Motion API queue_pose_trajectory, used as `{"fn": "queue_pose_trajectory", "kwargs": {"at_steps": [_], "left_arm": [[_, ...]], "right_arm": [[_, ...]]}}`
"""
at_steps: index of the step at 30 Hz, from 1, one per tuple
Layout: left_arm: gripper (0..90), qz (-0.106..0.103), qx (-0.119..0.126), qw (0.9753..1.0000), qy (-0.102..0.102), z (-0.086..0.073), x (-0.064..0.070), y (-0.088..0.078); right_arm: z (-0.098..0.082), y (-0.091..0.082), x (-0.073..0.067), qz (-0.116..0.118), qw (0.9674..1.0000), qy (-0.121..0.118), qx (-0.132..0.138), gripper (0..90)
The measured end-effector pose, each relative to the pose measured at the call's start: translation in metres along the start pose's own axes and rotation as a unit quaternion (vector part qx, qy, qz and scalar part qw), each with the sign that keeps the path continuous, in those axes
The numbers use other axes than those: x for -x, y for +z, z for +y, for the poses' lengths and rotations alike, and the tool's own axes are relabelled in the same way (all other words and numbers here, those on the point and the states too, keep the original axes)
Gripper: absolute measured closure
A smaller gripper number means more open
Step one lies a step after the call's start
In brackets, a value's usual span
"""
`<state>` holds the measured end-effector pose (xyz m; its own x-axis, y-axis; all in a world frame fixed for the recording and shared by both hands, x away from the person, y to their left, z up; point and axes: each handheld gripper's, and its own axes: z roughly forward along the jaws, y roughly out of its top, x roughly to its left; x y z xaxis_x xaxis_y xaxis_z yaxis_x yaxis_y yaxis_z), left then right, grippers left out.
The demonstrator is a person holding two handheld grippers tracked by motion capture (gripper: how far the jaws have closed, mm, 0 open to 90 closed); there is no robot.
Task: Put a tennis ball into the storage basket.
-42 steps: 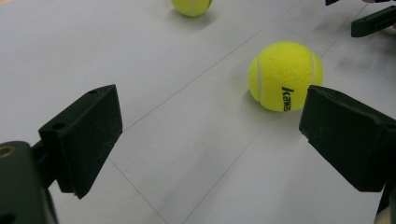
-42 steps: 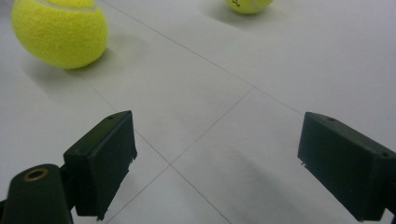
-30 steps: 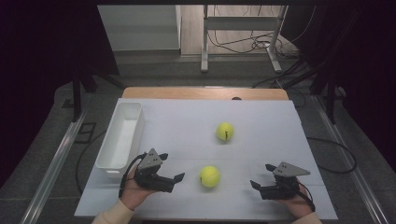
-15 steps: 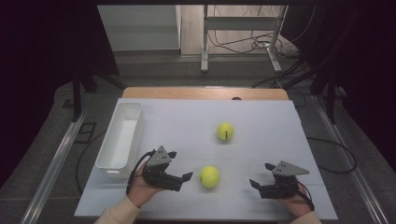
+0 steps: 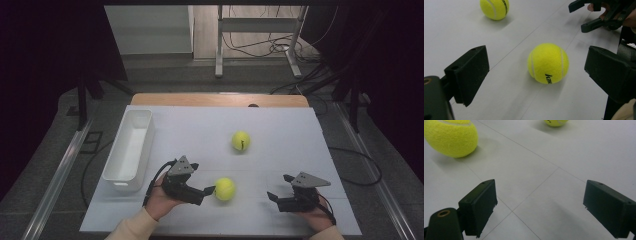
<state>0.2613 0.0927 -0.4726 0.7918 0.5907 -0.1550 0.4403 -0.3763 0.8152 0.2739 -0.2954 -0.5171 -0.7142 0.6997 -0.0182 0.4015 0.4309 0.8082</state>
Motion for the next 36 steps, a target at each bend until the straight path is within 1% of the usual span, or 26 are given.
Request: {"fn": "queue_pose_trajectory", "kwargs": {"at_steps": [3, 5, 11, 17, 20, 23, 26, 29, 33, 35, 36], "left_arm": [[6.6, -0.001, -0.002, 1.0000, 0.000, 0.001, 0.000, 0.001], [6.7, -0.006, -0.002, 1.0000, -0.001, 0.003, 0.000, 0.003], [6.7, -0.018, -0.021, 0.9996, 0.001, 0.006, 0.003, 0.018], [6.2, -0.026, -0.029, 0.9992, 0.006, 0.010, 0.008, 0.029], [6.2, -0.032, -0.039, 0.9987, 0.009, 0.010, 0.008, 0.037], [5.8, -0.039, -0.049, 0.9980, 0.008, 0.009, 0.009, 0.045], [5.5, -0.041, -0.057, 0.9975, 0.012, 0.010, 0.010, 0.050], [5.6, -0.041, -0.058, 0.9974, 0.008, 0.010, 0.009, 0.055], [5.6, -0.042, -0.067, 0.9968, 0.005, 0.011, 0.007, 0.063], [5.4, -0.043, -0.074, 0.9963, 0.008, 0.011, 0.007, 0.068], [5.4, -0.045, -0.075, 0.9962, 0.007, 0.011, 0.008, 0.070]], "right_arm": [[-0.001, 0.001, 0.000, 0.003, 1.0000, 0.002, 0.002, 12.2], [-0.001, 0.000, 0.000, 0.003, 1.0000, 0.003, 0.002, 12.2], [0.001, 0.000, -0.001, 0.009, 1.0000, -0.001, 0.004, 12.3], [0.003, 0.001, -0.001, 0.016, 0.9998, -0.006, 0.008, 12.3], [0.002, 0.002, -0.001, 0.018, 0.9998, -0.007, 0.006, 12.3], [0.000, 0.001, -0.001, 0.017, 0.9998, -0.005, 0.004, 12.3], [0.000, 0.000, -0.002, 0.016, 0.9999, -0.005, 0.002, 12.3], [-0.001, 0.000, -0.002, 0.016, 0.9999, -0.004, 0.004, 12.3], [-0.002, 0.000, -0.001, 0.015, 0.9999, -0.005, 0.002, 12.3], [-0.002, -0.001, -0.001, 0.013, 0.9999, -0.006, 0.000, 12.3], [-0.002, -0.001, -0.001, 0.013, 0.9999, -0.005, 0.000, 12.3]]}}
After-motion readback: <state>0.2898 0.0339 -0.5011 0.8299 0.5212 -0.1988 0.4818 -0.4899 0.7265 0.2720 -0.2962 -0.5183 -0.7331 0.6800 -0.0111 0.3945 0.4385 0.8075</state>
